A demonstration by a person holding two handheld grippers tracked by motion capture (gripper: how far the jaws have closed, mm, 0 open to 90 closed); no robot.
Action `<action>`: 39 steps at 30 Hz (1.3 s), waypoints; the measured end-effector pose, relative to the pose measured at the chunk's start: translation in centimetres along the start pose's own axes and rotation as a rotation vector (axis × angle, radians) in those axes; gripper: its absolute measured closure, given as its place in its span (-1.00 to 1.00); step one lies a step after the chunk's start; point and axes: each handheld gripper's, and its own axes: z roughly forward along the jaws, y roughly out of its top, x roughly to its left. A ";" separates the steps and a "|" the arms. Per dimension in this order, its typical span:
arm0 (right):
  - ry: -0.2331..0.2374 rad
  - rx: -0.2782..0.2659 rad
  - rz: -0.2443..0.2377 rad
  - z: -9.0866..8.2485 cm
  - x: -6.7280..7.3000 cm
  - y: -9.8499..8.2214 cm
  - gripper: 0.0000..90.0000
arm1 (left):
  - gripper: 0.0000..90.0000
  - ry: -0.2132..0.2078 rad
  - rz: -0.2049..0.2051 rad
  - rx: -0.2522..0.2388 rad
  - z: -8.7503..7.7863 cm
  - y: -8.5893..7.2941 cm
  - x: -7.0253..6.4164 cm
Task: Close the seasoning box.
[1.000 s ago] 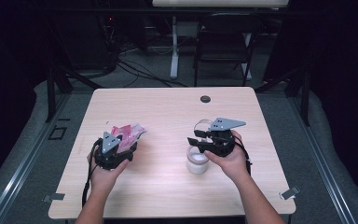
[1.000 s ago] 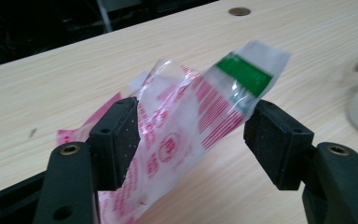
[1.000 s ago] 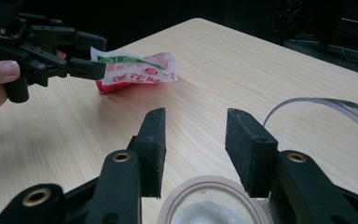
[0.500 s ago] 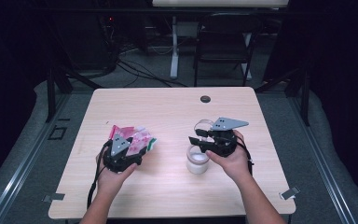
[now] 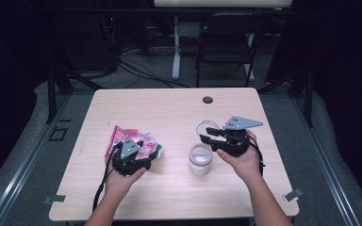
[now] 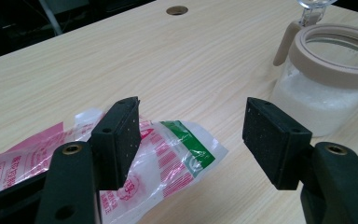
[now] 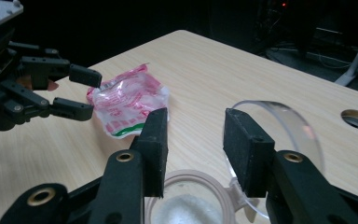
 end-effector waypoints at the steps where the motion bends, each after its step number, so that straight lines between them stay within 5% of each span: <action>1: -0.010 -0.010 0.007 -0.4 -0.3 0.1 0.35 | -0.18 -0.001 0.006 0.006 0.1 0.0 -0.1; 18: -0.060 0.003 0.086 -1.8 -3.3 -0.6 0.30 | -0.17 0.000 0.011 0.001 0.0 0.1 -0.3; 39: -0.067 0.081 0.145 0.3 -5.2 -2.8 0.29 | -0.17 0.003 0.016 0.013 0.2 0.0 -0.4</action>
